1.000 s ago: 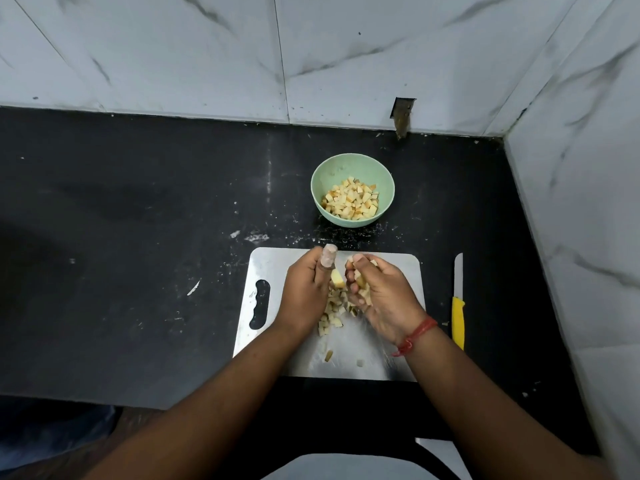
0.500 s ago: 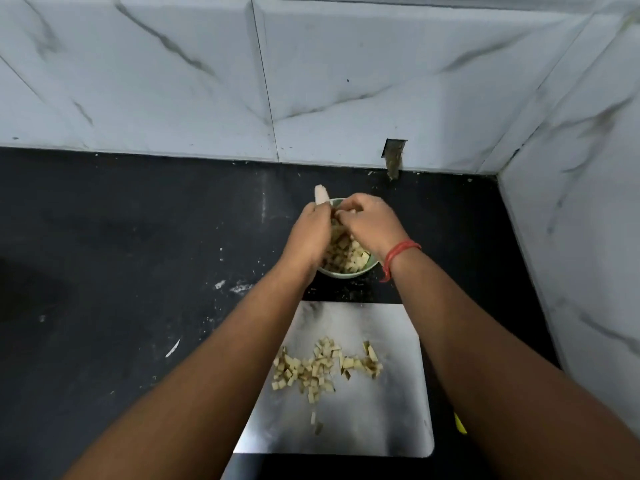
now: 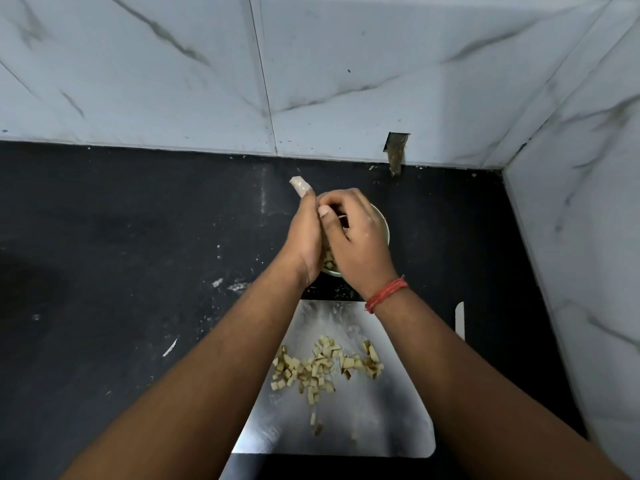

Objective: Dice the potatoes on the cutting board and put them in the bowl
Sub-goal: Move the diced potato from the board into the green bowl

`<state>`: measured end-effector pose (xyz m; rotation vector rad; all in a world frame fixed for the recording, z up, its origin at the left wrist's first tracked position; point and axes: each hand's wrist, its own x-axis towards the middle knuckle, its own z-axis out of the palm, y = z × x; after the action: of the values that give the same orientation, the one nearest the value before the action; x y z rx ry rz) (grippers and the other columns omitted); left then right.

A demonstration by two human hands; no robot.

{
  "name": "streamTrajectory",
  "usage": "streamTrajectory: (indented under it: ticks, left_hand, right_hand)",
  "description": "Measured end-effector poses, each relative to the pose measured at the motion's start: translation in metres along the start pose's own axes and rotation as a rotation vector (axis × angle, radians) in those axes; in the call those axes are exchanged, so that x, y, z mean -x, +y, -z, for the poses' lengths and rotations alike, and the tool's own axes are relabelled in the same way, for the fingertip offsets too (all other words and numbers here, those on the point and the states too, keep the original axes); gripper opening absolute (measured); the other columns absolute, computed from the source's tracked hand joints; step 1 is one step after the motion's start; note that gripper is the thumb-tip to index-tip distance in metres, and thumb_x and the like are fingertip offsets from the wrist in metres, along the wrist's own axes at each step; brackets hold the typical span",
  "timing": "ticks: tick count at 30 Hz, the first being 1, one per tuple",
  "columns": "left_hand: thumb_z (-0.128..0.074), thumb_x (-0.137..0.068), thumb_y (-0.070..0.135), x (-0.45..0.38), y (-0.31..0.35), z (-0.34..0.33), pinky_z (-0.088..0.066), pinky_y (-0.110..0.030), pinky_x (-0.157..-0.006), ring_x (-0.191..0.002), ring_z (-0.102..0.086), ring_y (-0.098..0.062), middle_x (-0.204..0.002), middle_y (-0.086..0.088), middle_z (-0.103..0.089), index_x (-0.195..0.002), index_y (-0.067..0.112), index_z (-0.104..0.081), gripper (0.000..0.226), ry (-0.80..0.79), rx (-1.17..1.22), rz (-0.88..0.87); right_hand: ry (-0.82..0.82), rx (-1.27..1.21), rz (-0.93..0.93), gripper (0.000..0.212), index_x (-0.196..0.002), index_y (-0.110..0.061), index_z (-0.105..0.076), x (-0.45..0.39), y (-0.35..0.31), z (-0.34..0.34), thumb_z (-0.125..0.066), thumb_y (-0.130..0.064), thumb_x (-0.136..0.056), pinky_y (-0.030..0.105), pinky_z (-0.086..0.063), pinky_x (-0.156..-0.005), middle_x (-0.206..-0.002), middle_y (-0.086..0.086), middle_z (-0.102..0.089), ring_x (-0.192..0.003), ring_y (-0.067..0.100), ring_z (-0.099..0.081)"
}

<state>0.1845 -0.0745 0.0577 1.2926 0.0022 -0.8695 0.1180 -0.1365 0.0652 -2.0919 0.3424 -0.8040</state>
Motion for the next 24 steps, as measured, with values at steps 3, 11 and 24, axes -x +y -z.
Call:
streamTrajectory:
  ticks: [3, 11, 24]
  left_hand:
    - [-0.02, -0.094, 0.082, -0.002, 0.001, -0.001, -0.05, -0.047, -0.11, -0.105, -0.07, -0.026, -0.096, -0.009, -0.073, -0.122, 0.001, -0.062, 0.096, 0.011, 0.058, -0.032]
    - [-0.028, -0.112, 0.037, 0.01, 0.005, 0.004, -0.032, -0.031, -0.121, -0.144, -0.045, -0.015, -0.157, -0.004, -0.047, -0.152, 0.014, -0.044, 0.049, 0.016, -0.129, -0.182]
    - [-0.046, -0.102, 0.048, 0.1, -0.091, 0.1, -0.051, -0.033, -0.093, -0.109, -0.062, -0.012, -0.111, 0.012, -0.064, -0.109, 0.019, -0.067, 0.037, 0.03, -0.77, -0.661]
  right_hand:
    - [-0.035, -0.036, -0.021, 0.015, -0.095, -0.011, -0.065, 0.005, 0.002, -0.002, -0.057, 0.001, -0.09, 0.023, -0.05, -0.081, -0.095, -0.004, -0.062, -0.089, 0.008, -0.059]
    - [-0.284, 0.462, -0.028, 0.021, -0.101, -0.016, -0.067, -0.005, 0.028, 0.018, -0.062, -0.002, -0.086, 0.03, -0.049, -0.091, -0.107, -0.004, -0.062, -0.103, 0.015, -0.056]
    - [-0.452, 0.338, 0.114, 0.029, -0.121, -0.012, -0.061, 0.142, 0.029, 0.042, -0.058, -0.025, -0.095, 0.025, -0.041, -0.102, -0.122, 0.002, -0.059, -0.116, 0.014, -0.052]
